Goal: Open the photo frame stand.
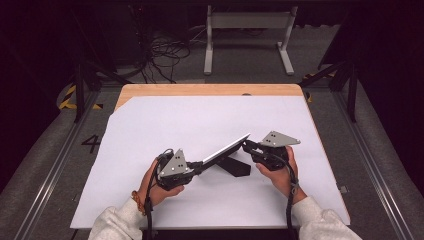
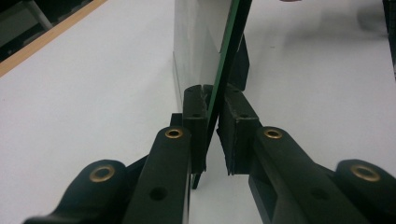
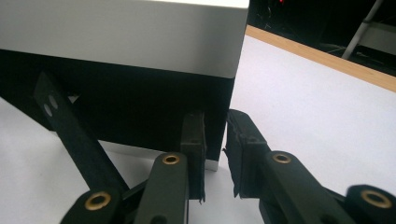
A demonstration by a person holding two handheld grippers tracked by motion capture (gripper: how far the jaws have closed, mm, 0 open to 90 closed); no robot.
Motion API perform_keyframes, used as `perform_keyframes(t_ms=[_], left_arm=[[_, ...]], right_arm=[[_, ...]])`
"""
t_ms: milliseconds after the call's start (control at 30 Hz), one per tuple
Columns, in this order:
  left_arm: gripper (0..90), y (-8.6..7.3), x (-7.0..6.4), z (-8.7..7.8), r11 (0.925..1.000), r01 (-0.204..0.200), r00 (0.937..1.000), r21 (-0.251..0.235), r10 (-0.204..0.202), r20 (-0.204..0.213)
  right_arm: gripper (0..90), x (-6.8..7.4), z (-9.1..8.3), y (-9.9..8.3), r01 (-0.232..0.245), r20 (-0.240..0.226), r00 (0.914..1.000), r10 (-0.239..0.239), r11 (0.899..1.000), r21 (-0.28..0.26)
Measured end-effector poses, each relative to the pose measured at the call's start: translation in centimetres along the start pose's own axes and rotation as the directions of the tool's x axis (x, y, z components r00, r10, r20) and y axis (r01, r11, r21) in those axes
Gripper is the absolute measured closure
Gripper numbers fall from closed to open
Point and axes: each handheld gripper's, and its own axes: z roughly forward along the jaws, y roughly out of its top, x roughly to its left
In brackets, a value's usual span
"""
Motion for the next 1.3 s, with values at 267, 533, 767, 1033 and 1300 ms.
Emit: perform_keyframes(t_ms=[267, 533, 767, 1033, 1300], left_arm=[[79.8, 0.2, -0.4, 0.3, 1.0000, 0.000, 1.0000, -0.001, 0.000, 0.009], [76.5, 0.5, -0.9, 0.7, 0.9999, -0.012, 0.9995, -0.003, 0.012, 0.030], [74.1, 0.7, -1.2, 1.0, 0.9999, -0.015, 0.9992, -0.005, 0.015, 0.037], [71.4, 0.7, -1.2, 1.2, 0.9998, -0.016, 0.9984, -0.008, 0.016, 0.054], [69.3, 0.4, -1.2, 0.5, 0.9994, -0.030, 0.9982, 0.015, 0.029, 0.053]], right_arm=[[77.8, 0.2, 0.5, 0.2, 0.011, 0.010, 0.9999, -0.012, 1.000, 0.012], [79.4, 0.5, 1.1, 0.5, 0.016, -0.003, 0.9999, -0.016, 1.000, 0.027], [84.3, 1.3, 1.7, 0.7, 0.036, -0.020, 0.9992, -0.035, 0.999, 0.033], [88.7, 1.7, 2.1, 0.8, 0.041, -0.034, 0.9986, -0.040, 0.999, 0.028], [89.3, 1.8, 1.3, 1.0, 0.053, -0.048, 0.9975, -0.053, 0.999, 0.007]])
